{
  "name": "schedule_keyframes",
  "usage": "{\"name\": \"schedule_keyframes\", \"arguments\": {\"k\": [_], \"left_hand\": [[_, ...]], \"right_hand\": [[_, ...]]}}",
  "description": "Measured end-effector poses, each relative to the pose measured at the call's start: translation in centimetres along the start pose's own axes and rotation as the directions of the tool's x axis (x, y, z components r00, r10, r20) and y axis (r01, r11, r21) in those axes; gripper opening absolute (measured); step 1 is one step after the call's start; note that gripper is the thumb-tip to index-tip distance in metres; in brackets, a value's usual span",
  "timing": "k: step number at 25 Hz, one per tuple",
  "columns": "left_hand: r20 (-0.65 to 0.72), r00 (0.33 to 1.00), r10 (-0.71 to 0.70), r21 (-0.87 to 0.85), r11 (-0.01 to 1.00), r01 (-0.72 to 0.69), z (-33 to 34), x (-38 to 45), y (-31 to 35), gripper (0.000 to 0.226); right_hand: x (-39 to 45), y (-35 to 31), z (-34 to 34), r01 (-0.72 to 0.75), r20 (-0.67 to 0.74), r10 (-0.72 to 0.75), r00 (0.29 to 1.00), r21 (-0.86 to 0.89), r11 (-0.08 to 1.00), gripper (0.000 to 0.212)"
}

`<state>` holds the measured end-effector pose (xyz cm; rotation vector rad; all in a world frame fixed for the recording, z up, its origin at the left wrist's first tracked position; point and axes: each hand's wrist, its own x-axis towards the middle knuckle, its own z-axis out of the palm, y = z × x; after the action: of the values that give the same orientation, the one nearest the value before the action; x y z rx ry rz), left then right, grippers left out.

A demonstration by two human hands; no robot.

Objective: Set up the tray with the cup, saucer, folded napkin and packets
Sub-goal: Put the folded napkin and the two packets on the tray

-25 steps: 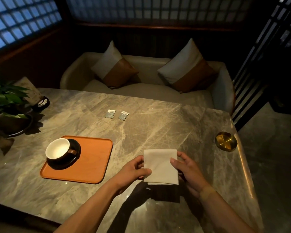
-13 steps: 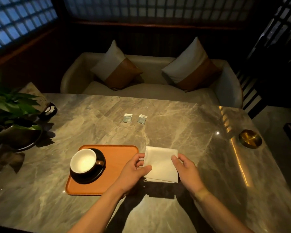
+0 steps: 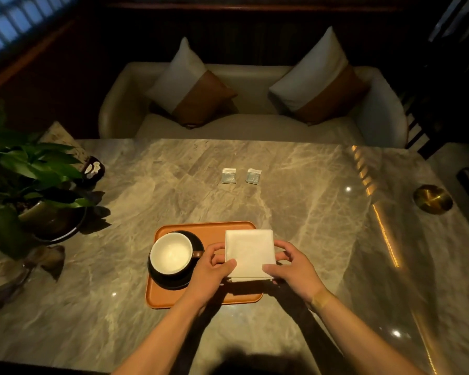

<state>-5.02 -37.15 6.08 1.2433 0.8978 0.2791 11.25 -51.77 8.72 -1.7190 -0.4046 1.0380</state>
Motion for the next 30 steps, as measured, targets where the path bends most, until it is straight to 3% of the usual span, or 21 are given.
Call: {"name": "schedule_keyframes", "arguments": {"k": [7, 13, 17, 21, 27, 30], "left_hand": [[-0.041, 0.993, -0.113, 0.201, 0.972, 0.119, -0.3, -0.1, -3.4, 0.058], [-0.132, 0.979, -0.157, 0.347, 0.918, 0.194, -0.3, 0.5, -6.6, 0.059], [-0.162, 0.971, -0.178, 0.430, 0.872, 0.232, -0.7, 1.4, -7.7, 0.058], [-0.110, 0.989, -0.101, 0.583, 0.799, 0.146, -1.0, 2.1, -8.7, 0.058], [-0.046, 0.998, 0.036, 0.759, 0.651, 0.012, -1.3, 1.8, -8.9, 0.067], [0.012, 0.987, 0.158, 0.831, 0.548, -0.098, -1.9, 1.6, -8.6, 0.077]], "right_hand": [[1.1, 3.2, 1.7, -0.094, -0.058, 0.085, 0.995, -0.179, 0.979, 0.053], [1.6, 5.5, 3.3, -0.184, -0.055, 0.176, 0.983, -0.352, 0.918, 0.052], [1.9, 5.9, 4.0, -0.093, -0.017, 0.103, 0.995, -0.582, 0.808, 0.054], [2.0, 7.5, 4.1, 0.134, -0.024, -0.248, 0.969, -0.789, 0.599, 0.054], [2.6, 7.5, 3.4, -0.003, -0.079, -0.131, 0.988, -0.866, 0.500, 0.061], [2.8, 7.8, 2.7, 0.022, -0.052, -0.144, 0.988, -0.881, 0.472, 0.076]]}}
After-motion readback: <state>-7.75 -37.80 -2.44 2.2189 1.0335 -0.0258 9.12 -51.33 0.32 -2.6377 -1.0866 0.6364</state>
